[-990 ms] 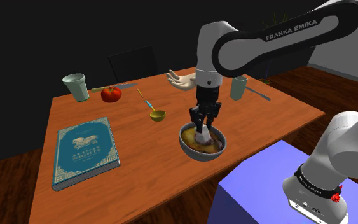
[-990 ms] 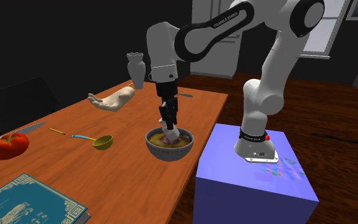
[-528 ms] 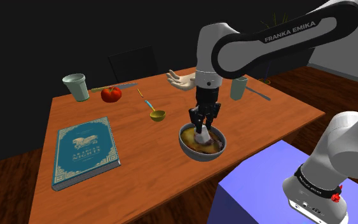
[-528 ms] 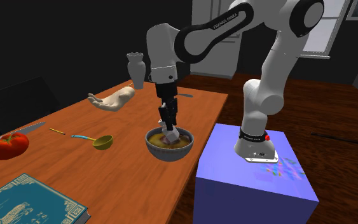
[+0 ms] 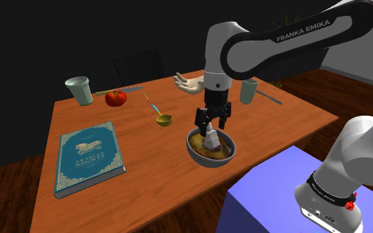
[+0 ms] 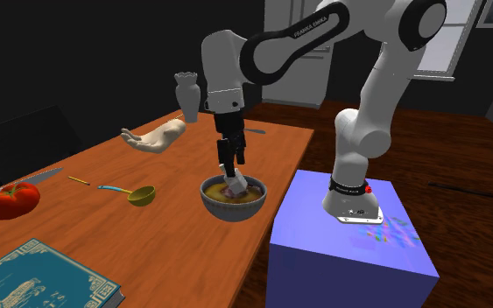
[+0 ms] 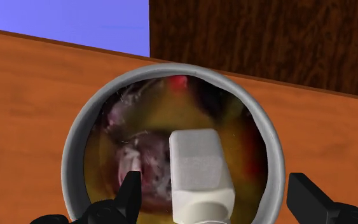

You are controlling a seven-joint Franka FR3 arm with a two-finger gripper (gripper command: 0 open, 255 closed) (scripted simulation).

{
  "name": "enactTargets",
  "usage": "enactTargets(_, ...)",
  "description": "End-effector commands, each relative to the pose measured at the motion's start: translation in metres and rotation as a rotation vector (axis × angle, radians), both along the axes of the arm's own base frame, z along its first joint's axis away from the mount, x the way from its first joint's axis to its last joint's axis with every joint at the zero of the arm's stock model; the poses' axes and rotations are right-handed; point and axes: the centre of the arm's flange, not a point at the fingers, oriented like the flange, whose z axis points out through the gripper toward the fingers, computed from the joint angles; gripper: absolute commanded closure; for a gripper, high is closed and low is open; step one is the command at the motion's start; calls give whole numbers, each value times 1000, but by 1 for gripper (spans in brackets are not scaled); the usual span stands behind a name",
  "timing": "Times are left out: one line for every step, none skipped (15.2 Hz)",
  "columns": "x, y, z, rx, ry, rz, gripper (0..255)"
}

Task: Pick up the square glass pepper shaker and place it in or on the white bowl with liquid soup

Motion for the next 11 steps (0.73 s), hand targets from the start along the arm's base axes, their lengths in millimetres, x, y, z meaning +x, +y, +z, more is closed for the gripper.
enactTargets(3,-3,19,0,0,0,0)
enactTargets(6,-5,32,0,0,0,0)
enactTargets(7,-7,42,0,0,0,0)
enactTargets(7,-7,42,0,0,0,0)
enactTargets(7,-7,42,0,0,0,0)
enactTargets(7,-7,42,0,0,0,0)
enactTargets(7,-7,42,0,0,0,0)
enactTargets(7,-7,42,0,0,0,0)
enactTargets(7,-7,42,0,0,0,0)
enactTargets(7,-7,42,0,0,0,0)
enactTargets(7,-7,42,0,0,0,0)
